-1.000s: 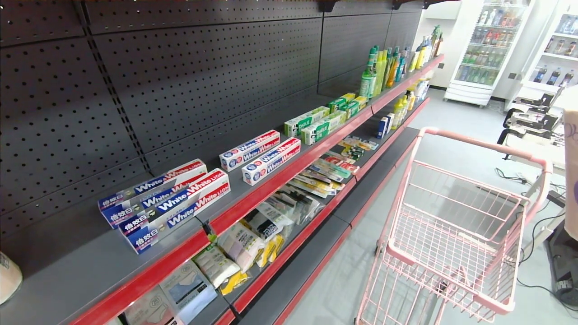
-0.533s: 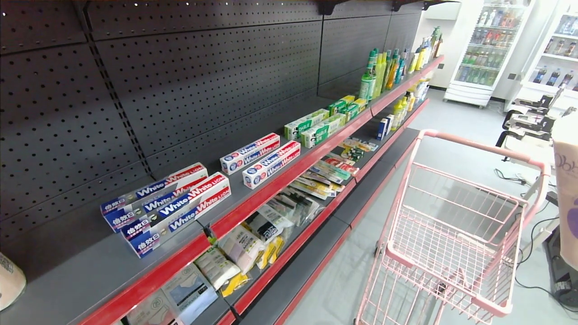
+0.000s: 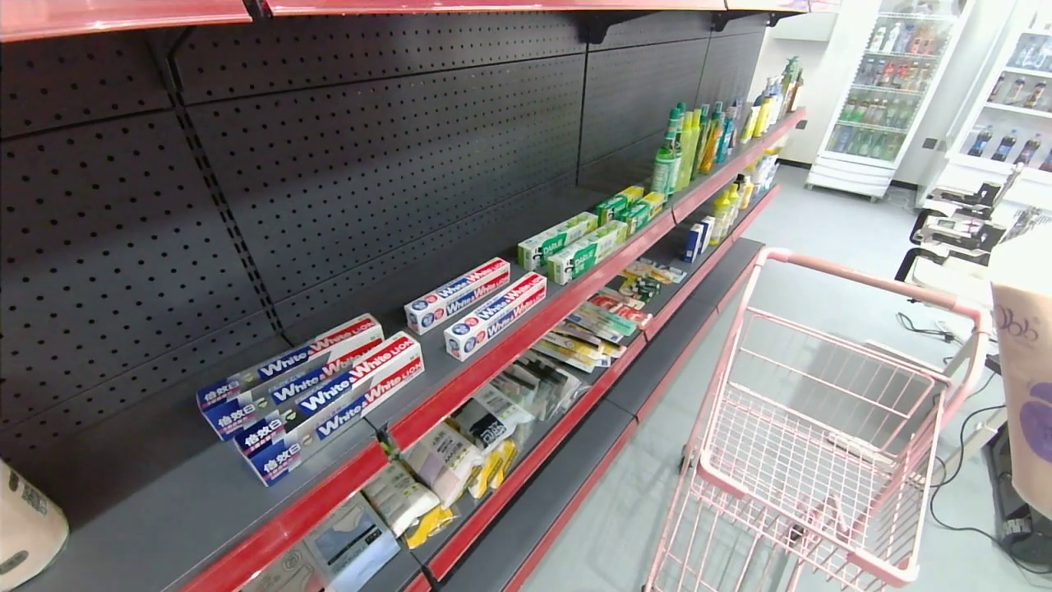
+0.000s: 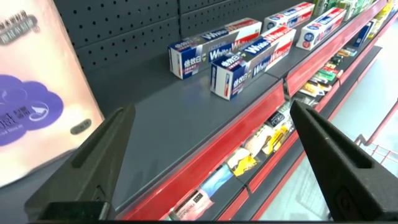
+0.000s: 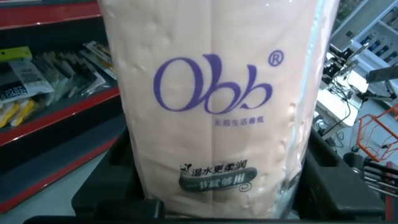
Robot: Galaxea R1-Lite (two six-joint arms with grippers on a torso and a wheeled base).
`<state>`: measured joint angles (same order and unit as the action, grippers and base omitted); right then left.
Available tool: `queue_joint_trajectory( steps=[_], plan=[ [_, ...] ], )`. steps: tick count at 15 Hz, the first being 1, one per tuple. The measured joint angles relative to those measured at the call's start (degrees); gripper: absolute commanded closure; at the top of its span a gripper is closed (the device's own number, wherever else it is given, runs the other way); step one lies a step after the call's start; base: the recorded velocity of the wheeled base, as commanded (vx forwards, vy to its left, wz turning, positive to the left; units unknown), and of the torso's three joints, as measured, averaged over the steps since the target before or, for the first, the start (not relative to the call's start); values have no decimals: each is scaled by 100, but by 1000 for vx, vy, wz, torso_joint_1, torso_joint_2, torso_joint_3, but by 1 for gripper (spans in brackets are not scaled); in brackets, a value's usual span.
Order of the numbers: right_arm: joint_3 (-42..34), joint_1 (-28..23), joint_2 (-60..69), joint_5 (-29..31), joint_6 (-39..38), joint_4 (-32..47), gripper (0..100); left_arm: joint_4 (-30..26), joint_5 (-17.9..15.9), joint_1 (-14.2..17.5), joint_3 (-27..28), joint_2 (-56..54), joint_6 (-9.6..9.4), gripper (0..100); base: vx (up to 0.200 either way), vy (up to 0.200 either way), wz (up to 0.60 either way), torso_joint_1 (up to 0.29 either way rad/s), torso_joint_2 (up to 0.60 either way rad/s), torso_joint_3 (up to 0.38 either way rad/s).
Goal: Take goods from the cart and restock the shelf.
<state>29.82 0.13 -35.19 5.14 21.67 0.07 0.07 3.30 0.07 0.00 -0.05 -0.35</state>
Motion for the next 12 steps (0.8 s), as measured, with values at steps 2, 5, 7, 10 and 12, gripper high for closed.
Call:
queue_joint_trajectory(
  steps=[2, 5, 7, 10, 12],
  plan=[
    [0, 2, -48, 0, 29, -48, 100, 2, 0, 0, 0, 0, 0, 0, 0, 0, 0, 103, -225, -120],
    [44, 5, -135, -4, 46, -50, 100, 0, 2, 0, 0, 0, -5, 0, 0, 0, 0, 95, -198, -105],
    [61, 0, -229, -2, 68, -56, 100, 0, 0, 0, 0, 0, -5, 0, 0, 0, 0, 95, -181, -97],
    [66, 2, -322, -4, 88, -65, 100, 0, 0, 0, 0, 0, -7, 0, 0, 0, 0, 80, -165, -85],
    [66, 7, -391, -4, 90, -98, 100, 0, 0, 0, 0, 0, -9, 0, 0, 0, 0, 83, -156, -73]
  ],
)
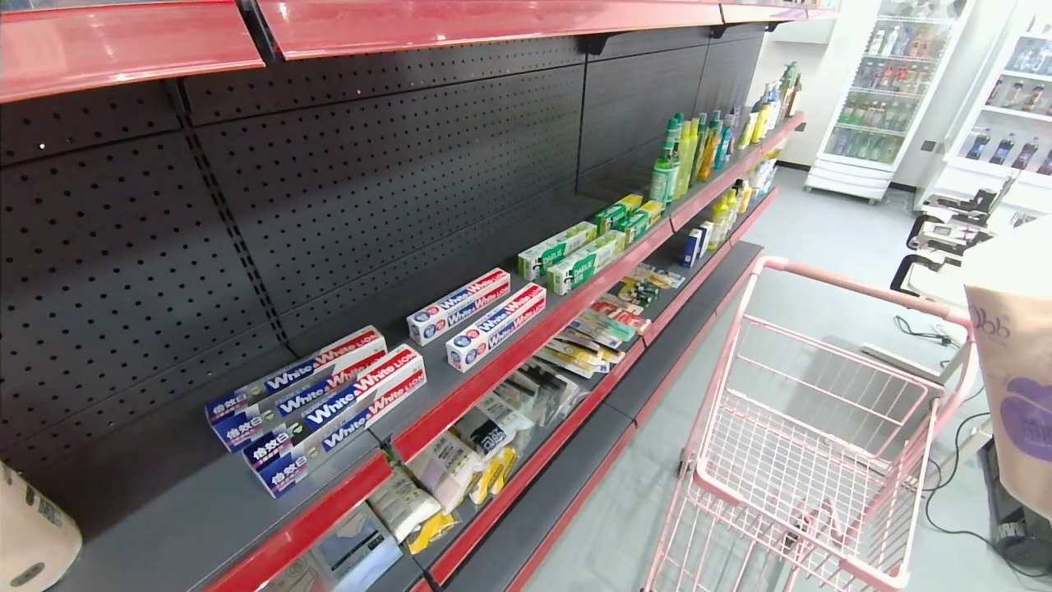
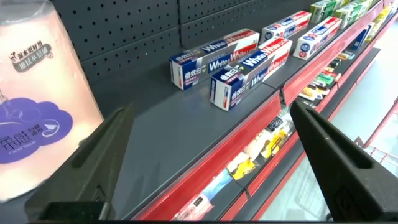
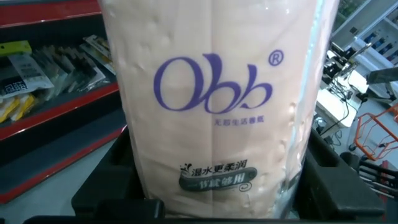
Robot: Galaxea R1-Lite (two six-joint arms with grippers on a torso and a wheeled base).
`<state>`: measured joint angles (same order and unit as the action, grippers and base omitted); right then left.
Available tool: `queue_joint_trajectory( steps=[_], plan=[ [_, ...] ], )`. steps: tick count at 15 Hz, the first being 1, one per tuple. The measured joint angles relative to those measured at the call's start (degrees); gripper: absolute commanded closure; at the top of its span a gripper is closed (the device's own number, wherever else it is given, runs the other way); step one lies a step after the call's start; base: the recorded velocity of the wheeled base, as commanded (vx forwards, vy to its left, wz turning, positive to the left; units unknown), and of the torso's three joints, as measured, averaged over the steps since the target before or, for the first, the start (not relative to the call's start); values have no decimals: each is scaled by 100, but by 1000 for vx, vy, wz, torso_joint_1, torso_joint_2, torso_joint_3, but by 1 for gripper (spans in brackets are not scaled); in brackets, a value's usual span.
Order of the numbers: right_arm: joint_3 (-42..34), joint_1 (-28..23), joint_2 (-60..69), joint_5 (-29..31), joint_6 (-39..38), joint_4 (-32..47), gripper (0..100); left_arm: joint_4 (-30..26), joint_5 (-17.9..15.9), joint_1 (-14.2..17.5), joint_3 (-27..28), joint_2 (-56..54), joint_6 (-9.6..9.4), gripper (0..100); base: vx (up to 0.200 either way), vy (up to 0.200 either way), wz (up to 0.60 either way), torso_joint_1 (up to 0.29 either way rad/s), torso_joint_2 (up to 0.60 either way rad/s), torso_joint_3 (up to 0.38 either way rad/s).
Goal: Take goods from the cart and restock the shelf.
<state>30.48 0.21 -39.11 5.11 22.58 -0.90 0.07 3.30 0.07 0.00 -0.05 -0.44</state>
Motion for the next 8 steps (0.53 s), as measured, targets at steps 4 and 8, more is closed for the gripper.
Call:
queue_joint_trajectory(
  steps=[4, 8],
  plan=[
    [11, -61, -69, 28, 84, -79, 100, 0, 2, 0, 0, 0, 0, 0, 0, 0, 150, 2, 1, 1],
    [-16, -102, -74, 35, 82, -77, 100, 0, 0, 0, 0, 0, 0, 0, 0, 0, 600, 4, -1, 0]
  ],
)
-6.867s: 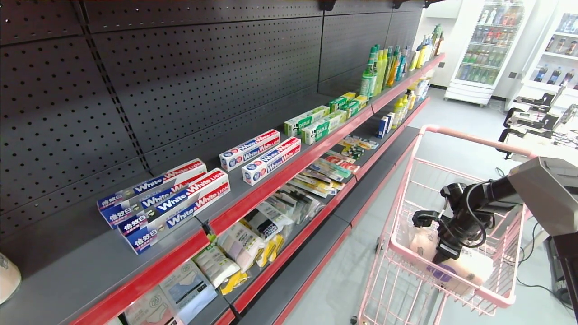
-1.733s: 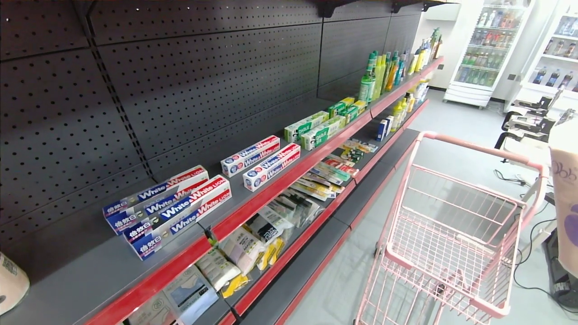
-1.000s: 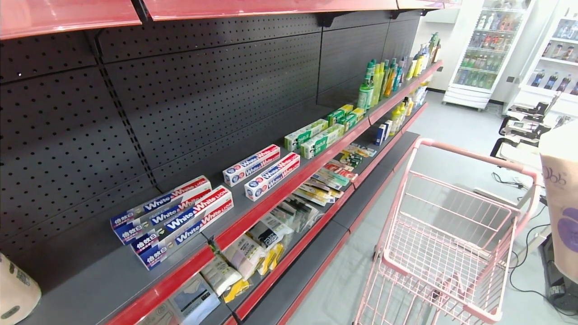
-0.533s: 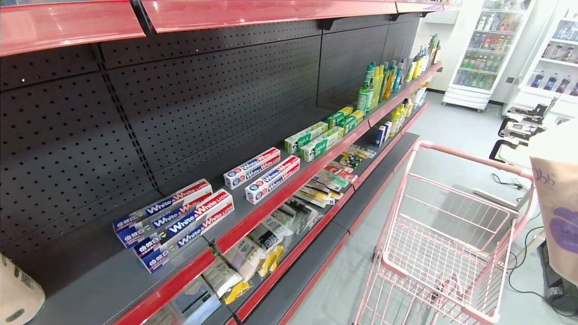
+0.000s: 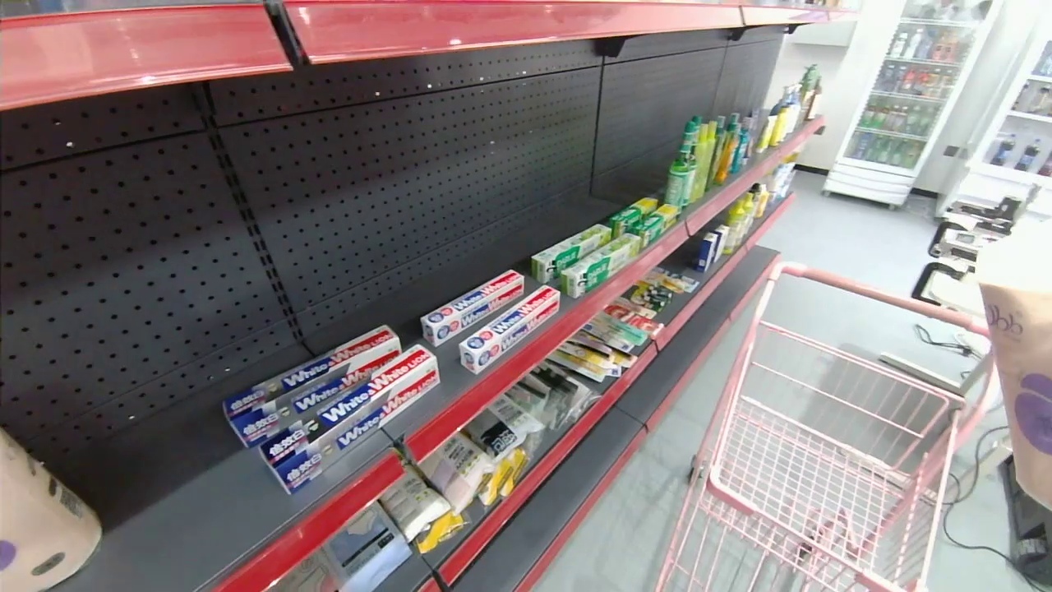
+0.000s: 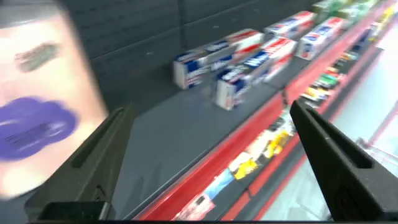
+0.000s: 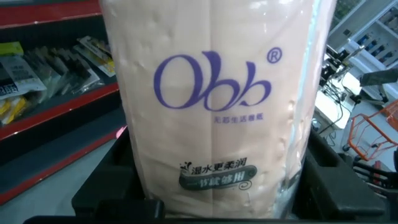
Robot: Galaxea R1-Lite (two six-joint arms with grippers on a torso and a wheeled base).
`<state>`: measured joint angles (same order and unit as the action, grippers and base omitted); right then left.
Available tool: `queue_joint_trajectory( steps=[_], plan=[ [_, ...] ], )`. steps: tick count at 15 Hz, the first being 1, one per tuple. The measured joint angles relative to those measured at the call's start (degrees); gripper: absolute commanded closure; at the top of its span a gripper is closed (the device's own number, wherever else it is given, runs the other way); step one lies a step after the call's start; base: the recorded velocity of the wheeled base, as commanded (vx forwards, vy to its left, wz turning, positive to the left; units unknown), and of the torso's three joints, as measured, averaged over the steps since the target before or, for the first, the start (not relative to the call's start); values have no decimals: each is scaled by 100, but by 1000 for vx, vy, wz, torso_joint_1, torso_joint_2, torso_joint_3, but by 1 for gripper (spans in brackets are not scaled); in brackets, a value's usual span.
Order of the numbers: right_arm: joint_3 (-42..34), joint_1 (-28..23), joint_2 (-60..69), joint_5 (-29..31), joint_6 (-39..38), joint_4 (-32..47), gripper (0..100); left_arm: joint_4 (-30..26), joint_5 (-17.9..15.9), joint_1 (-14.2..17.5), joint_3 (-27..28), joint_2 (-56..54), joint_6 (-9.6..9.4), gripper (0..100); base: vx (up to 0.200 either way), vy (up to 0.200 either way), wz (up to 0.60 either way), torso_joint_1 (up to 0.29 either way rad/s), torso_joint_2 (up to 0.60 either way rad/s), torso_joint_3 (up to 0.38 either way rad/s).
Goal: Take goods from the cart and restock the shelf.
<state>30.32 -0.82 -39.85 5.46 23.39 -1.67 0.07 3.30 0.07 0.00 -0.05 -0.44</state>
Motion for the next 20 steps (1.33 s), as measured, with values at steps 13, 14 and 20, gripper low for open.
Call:
queue_joint_trajectory(
  steps=[13, 14, 20],
  plan=[
    [-24, 0, -48, -27, 57, 11, 100, 2, 2, 0, 0, 0, 0, 0, 0, 0, 600, 3, 2, 1],
    [-30, 0, -50, -29, 57, 9, 100, 0, 0, 0, 0, 0, 0, 0, 0, 0, 600, 2, 7, 2],
    [-98, -2, -52, -18, 94, 9, 100, -2, 2, 0, 0, 0, 0, 0, 0, 0, 400, 2, 2, 2]
  ],
)
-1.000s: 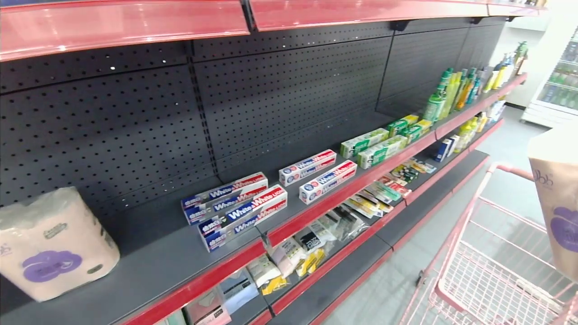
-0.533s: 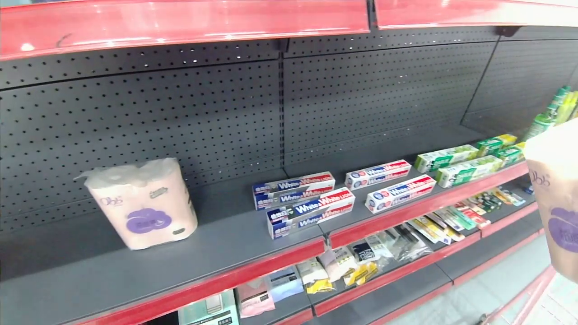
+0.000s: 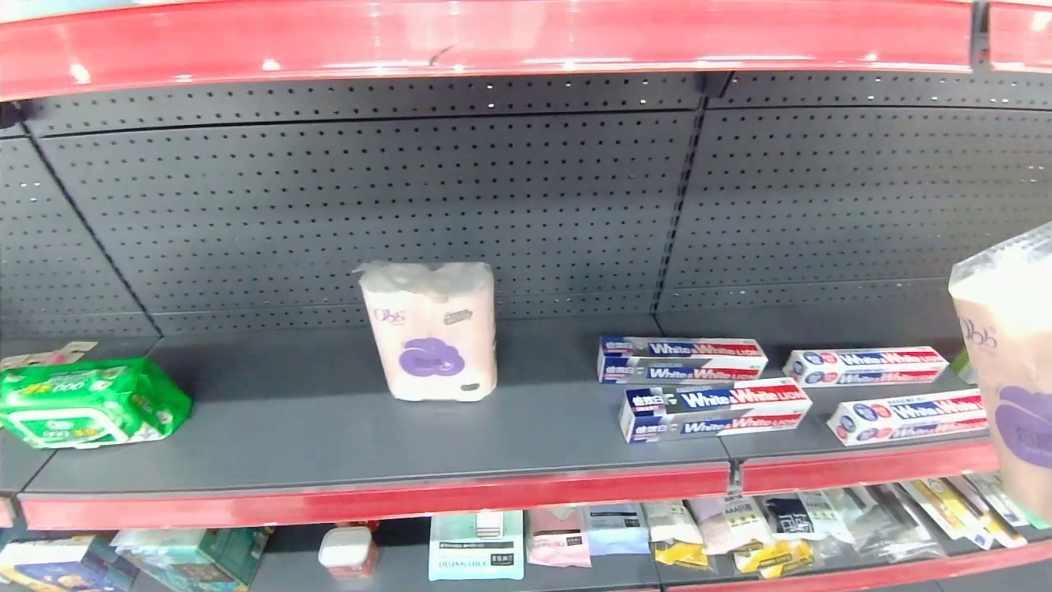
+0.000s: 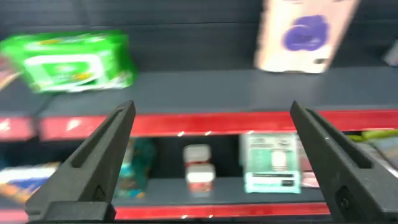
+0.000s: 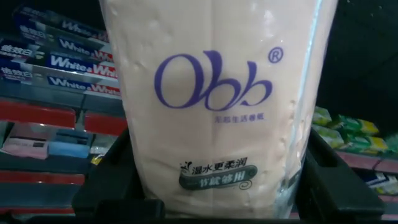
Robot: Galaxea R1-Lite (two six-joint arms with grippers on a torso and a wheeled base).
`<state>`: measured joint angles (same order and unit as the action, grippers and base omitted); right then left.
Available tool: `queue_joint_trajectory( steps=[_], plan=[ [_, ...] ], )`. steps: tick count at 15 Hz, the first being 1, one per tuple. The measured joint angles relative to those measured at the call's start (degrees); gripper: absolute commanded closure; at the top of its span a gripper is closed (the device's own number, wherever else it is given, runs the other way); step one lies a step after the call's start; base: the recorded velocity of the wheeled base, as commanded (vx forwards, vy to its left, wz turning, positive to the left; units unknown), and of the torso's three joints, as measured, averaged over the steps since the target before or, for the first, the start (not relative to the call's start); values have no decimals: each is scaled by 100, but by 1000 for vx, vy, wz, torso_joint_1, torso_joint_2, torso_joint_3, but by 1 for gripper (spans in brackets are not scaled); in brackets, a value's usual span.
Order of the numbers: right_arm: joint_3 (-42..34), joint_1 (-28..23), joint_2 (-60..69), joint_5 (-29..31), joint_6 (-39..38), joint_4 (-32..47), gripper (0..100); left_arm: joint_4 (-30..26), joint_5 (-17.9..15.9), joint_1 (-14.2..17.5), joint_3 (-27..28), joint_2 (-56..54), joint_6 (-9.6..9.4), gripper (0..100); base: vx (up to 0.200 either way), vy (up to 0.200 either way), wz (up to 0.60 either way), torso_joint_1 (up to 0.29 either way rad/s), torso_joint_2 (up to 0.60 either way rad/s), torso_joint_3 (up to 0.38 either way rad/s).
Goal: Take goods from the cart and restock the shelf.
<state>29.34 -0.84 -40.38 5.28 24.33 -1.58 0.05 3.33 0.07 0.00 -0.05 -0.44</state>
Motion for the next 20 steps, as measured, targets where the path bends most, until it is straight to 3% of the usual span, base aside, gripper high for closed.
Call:
queue_joint_trajectory(
  steps=[5, 10, 13, 17, 18, 20],
  plan=[
    [-33, 5, 116, -41, -83, -9, 100, -2, 0, -5, 2, 0, 0, 0, 0, 0, 0, 0, 0, 0],
    [-40, 105, 433, -645, -641, 4, 100, 0, -10, 0, 0, 0, -10, 0, 0, 0, 0, 0, 0, 0],
    [-169, 100, 625, -713, -769, 55, 100, 0, -5, 22, 0, 5, -18, 0, 0, 0, 0, 0, 0, 0],
    [-372, 105, 769, -724, -1180, 59, 100, -15, -265, 9, 62, 18, -56, 0, 0, 0, 0, 0, 0, 0],
    [-374, 111, 778, -759, -1197, 57, 100, -2, -255, 4, 258, 93, 62, 0, 0, 0, 0, 0, 0, 0],
    [-416, 115, 800, -803, -1211, 57, 100, 74, -189, 4, 851, 608, 536, 0, 0, 0, 0, 0, 0, 0]
  ],
)
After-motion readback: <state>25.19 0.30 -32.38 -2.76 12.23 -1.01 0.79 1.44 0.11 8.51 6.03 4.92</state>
